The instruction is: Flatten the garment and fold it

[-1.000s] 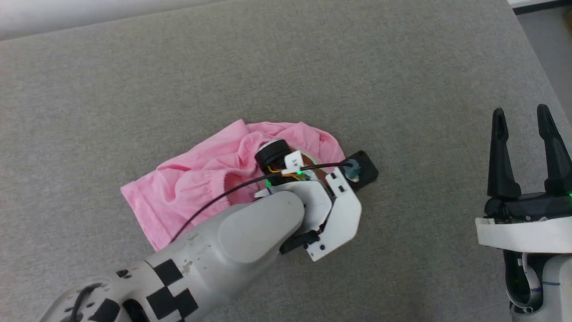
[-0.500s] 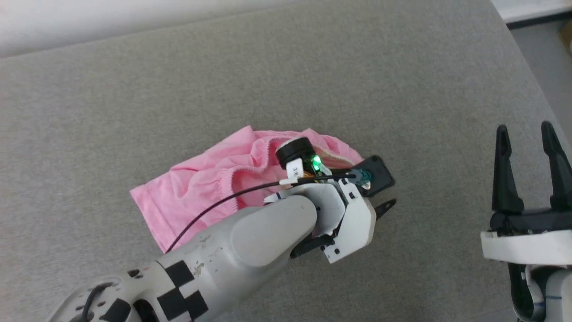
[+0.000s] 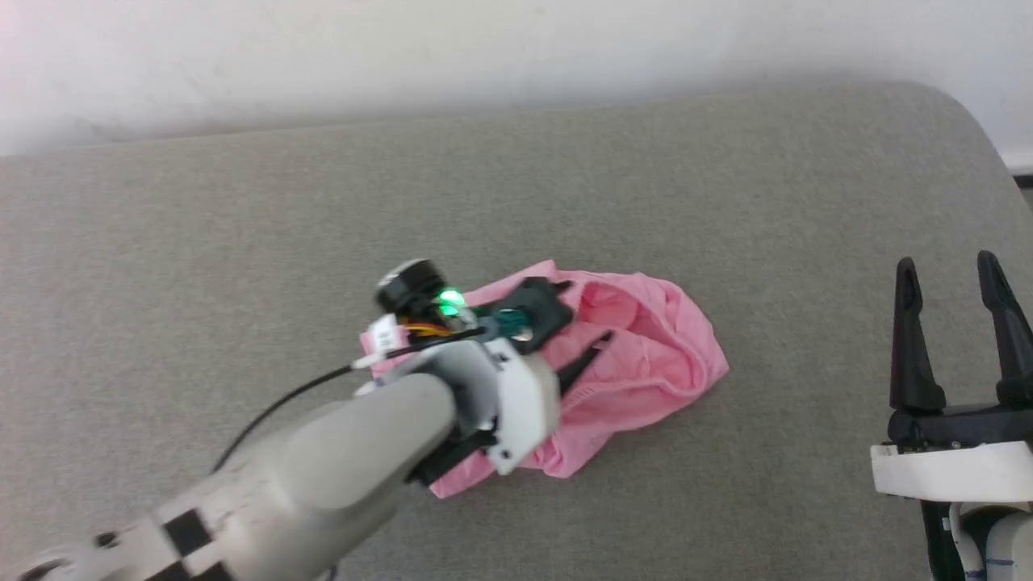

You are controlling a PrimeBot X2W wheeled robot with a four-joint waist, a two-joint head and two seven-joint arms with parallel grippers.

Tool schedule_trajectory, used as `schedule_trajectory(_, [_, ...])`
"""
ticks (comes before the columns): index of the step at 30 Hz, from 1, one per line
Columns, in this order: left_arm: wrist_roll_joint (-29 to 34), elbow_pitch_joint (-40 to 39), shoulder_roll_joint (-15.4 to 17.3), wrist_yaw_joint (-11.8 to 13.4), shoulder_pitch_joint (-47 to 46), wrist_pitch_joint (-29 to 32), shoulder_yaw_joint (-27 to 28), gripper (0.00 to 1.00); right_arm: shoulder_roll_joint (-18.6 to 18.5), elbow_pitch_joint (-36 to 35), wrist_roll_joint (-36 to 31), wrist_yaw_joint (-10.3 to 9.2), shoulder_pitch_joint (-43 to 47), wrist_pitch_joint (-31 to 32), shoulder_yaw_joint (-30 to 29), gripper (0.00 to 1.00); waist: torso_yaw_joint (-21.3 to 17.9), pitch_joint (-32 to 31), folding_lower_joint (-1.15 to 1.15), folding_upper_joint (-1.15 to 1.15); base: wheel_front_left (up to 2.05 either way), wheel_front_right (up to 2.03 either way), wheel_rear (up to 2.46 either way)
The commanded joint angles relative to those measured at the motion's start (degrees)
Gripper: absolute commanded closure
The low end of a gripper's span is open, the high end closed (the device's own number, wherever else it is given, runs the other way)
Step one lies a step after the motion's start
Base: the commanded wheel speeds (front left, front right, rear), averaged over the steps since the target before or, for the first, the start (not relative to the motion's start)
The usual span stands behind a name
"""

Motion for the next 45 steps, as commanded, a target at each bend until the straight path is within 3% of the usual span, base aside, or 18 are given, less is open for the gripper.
schedule_trajectory(1, [-0.1,-0.7,1.2,0.8,1.0,-0.3,0.5,0.0,0.2,-0.3,-0.5,-0.11,0.6,-0.3,0.2,0.0,2.9,-2.9,0.01,0.0,0.0,0.0,0.0])
schedule_trajectory(7, [-2.1,-10.2,11.6,9.5,8.2,-3.0,5.3,0.0,0.2,-0.6,-0.7,-0.11,0.8,-0.3,0.4,0.0,3.7,-3.4,0.01,0.0,0.0,0.0,0.0])
schedule_trajectory(12, [-2.6,-15.7,17.4,19.0,14.3,-12.6,12.1,0.0,0.2,-1.8,-2.7,-0.11,0.2,-0.3,1.9,0.0,4.8,-3.5,0.01,0.0,0.0,0.0,0.0])
schedule_trajectory(18, [0.9,-19.0,17.3,29.2,20.9,-17.8,21.1,0.0,-1.9,-4.3,-6.6,-0.11,-4.8,-0.3,6.0,0.0,6.3,-3.5,0.01,0.0,0.0,0.0,0.0])
schedule_trajectory(20, [4.9,-21.0,16.2,32.3,23.5,-17.9,25.9,0.0,-4.8,-4.0,-6.4,-0.11,-7.3,-0.3,9.1,0.0,6.6,-3.3,0.01,0.0,0.0,0.0,0.0])
schedule_trajectory(24, [11.6,-24.2,13.0,36.0,31.4,-17.9,34.2,0.0,-12.9,-0.7,-3.6,-0.11,-13.3,-0.3,18.8,0.0,7.0,-3.3,0.01,0.0,0.0,0.0,0.0])
schedule_trajectory(29, [17.5,-25.7,9.2,36.2,39.4,-17.9,42.1,0.0,-26.8,8.0,6.5,-0.11,-21.7,1.4,37.9,0.0,7.7,-3.3,0.01,0.0,0.0,0.0,0.0])
schedule_trajectory(34, [21.6,-26.3,5.3,33.8,43.8,-17.9,47.2,0.0,-34.7,8.0,21.8,-0.11,-32.8,14.1,57.8,0.0,8.2,-2.6,0.01,0.0,0.0,0.0,0.0])
schedule_trajectory(39, [24.9,-25.9,1.4,30.6,44.8,-17.9,50.8,0.0,-36.1,7.6,33.8,-0.11,-42.0,28.6,71.8,0.0,8.9,-0.6,0.01,0.0,0.0,0.0,0.0])
schedule_trajectory(45, [28.1,-25.3,-3.6,26.9,44.0,-17.9,53.6,0.0,-32.4,11.6,41.3,-0.11,-49.0,35.4,79.3,0.0,10.5,2.8,0.01,0.0,0.0,0.0,0.0])
